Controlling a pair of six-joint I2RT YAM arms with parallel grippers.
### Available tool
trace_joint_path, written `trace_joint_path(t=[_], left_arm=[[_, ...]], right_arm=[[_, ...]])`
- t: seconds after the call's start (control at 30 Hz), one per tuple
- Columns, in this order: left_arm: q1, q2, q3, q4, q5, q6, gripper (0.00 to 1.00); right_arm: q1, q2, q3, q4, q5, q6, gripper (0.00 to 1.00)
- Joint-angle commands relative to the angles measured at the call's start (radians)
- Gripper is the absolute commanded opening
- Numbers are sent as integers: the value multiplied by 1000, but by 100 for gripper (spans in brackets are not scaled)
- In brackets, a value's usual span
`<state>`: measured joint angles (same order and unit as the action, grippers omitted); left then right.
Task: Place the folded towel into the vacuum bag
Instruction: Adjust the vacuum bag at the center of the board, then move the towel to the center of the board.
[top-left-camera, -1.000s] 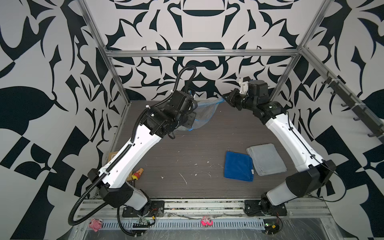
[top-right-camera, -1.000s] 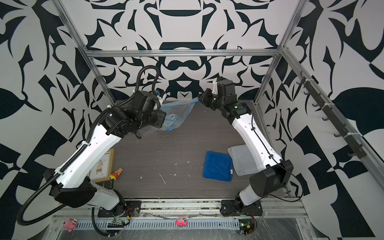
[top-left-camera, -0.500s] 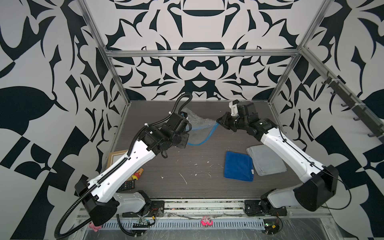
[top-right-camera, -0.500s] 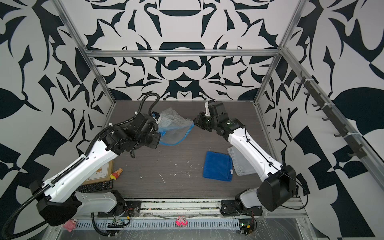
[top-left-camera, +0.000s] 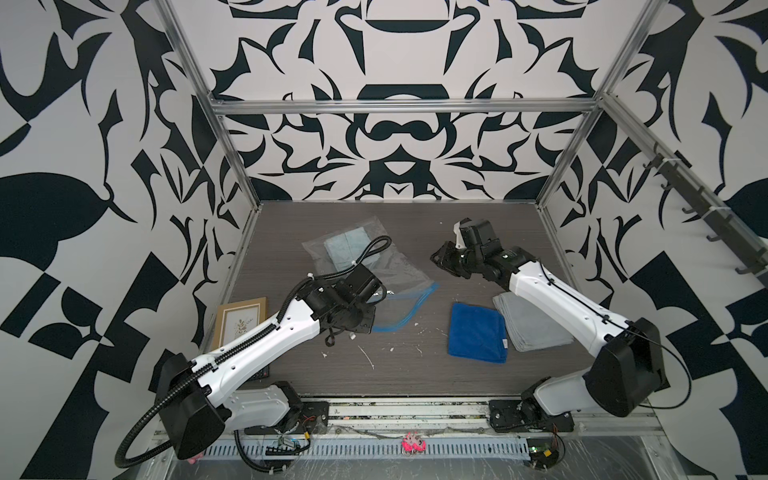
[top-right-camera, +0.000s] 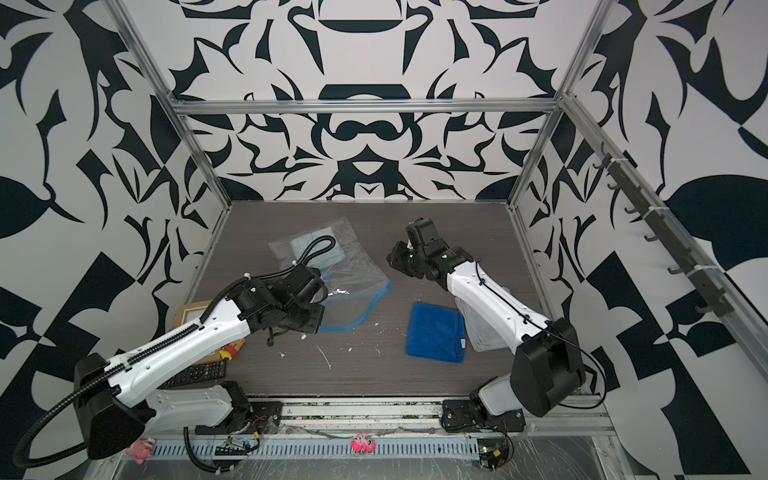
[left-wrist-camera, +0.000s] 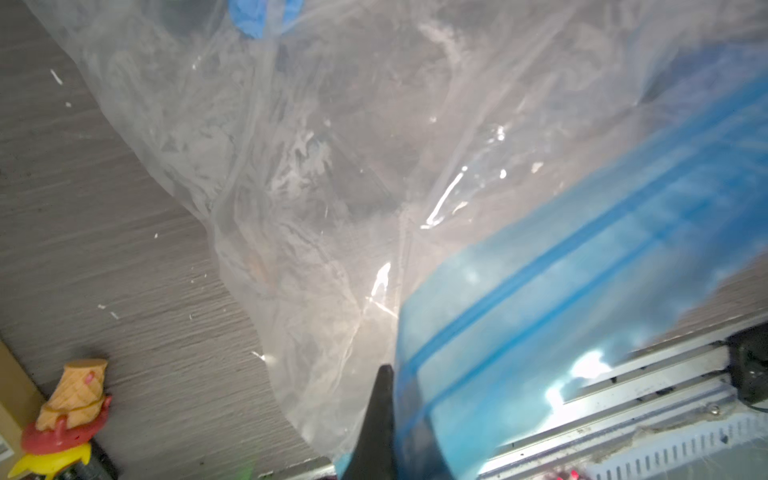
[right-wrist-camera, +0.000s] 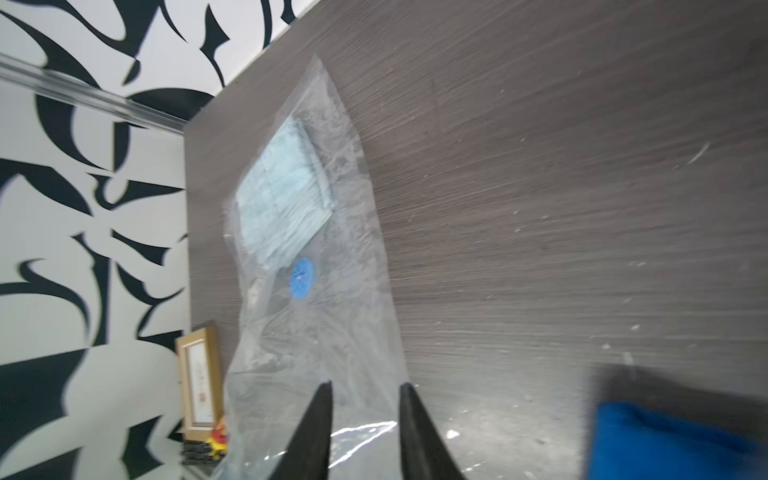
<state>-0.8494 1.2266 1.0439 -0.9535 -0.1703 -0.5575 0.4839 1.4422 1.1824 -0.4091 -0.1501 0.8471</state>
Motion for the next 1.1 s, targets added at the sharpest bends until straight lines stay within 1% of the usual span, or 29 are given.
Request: trace_joint_path(t=[0.0, 0.07, 0.13, 0.2, 0.3, 0.37, 0.5, 0.57, 0.6, 0.67, 0.73, 0.8, 0.93, 1.07], left_arm=[[0, -2, -19, -17, 27, -28, 0], [-1, 10, -22, -11, 47, -26, 0], [0, 13, -28, -8, 51, -23, 0], [0, 10, -38, 3, 53, -21, 0], [0, 13, -55, 37, 64, -30, 0], [-2, 22, -67, 73, 65, -47, 0], [-3, 40, -99, 163, 64, -75, 0], [-3, 40, -110, 206, 56, -89, 0], [-3, 77, -114, 226, 59, -91, 0], [-2, 99, -120, 271, 67, -93, 0], [-2, 121, -121, 302, 81, -91, 0], [-1, 146, -112, 324, 75, -84, 0], [11, 199, -72, 356, 70, -79, 0], [28, 222, -41, 378, 66, -79, 0]], right_arm=[[-6, -43, -1, -21, 84, -19, 48], [-12, -68, -1, -74, 125, -34, 62], [-27, -98, -5, -119, 142, -42, 67], [-48, -132, -13, -174, 145, -46, 69], [-71, -195, -29, -278, 161, -34, 69], [-73, -252, -49, -367, 194, -3, 69], [-73, -368, -129, -493, 219, 56, 69], [-73, -415, -185, -539, 213, 41, 69], [-73, -428, -203, -554, 207, 16, 68], [-74, -443, -242, -584, 182, -68, 67], [-73, -445, -281, -588, 137, -155, 67], [-69, -447, -319, -584, 108, -199, 67], [-64, -432, -410, -508, 76, -190, 67], [-45, -349, -449, -425, 60, -175, 67]])
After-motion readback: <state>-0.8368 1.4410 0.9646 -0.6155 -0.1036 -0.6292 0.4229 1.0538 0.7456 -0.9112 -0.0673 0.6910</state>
